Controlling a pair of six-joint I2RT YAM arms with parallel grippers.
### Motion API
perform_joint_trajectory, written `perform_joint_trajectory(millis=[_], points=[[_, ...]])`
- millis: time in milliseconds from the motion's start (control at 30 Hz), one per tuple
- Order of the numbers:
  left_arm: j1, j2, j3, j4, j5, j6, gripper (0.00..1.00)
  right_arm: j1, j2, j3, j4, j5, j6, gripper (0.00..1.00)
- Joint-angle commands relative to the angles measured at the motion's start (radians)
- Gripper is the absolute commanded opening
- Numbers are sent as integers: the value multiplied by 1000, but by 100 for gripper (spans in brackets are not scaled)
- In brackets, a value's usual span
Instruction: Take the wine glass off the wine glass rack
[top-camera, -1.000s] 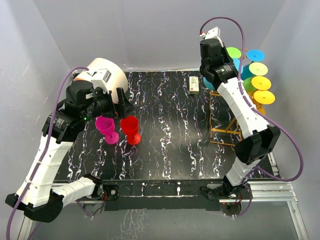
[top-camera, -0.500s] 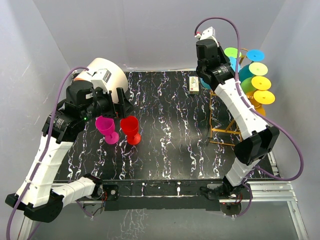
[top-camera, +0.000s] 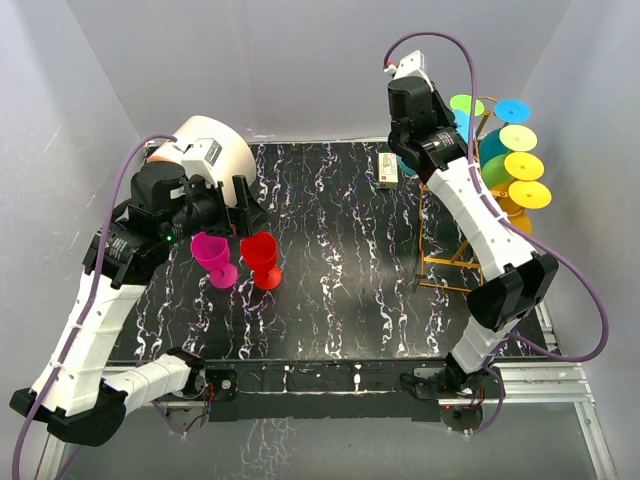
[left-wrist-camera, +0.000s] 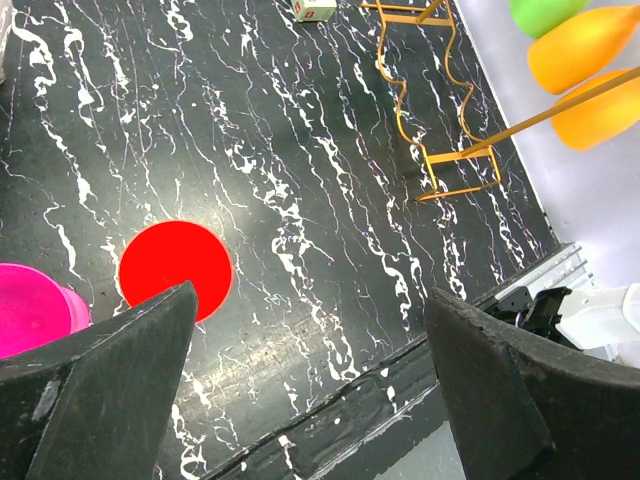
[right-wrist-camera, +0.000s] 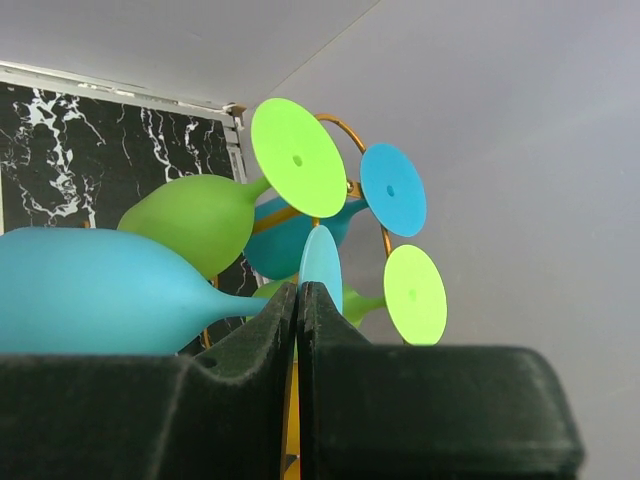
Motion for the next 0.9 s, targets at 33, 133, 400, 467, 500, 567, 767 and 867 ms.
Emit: perform_joint_trajectory(millis=[33, 133, 400, 467, 500, 567, 767, 867], points=[[2, -22, -7, 21, 31, -12, 95, 8, -34, 59, 59, 12, 8, 1], [2, -23, -14, 26, 35, -17, 95, 13, -36, 74, 46, -1, 29, 1], [2, -13, -25, 114, 163, -85, 96, 30, -88, 196, -101, -339, 323, 0], [2, -16, -33, 168, 204, -126, 96, 31, -140, 164, -80, -488, 421, 0], [2, -21, -40, 198, 218, -151, 96, 30, -171, 135, -58, -553, 464, 0], [2, -47, -58, 254, 198, -213, 94, 30, -227, 69, -7, -674, 542, 0], [2, -169, -157, 401, 70, -385, 86, 30, -370, -132, 160, -962, 743, 0], [1, -173, -166, 413, 67, -436, 84, 30, -418, -215, 252, -1110, 826, 0]])
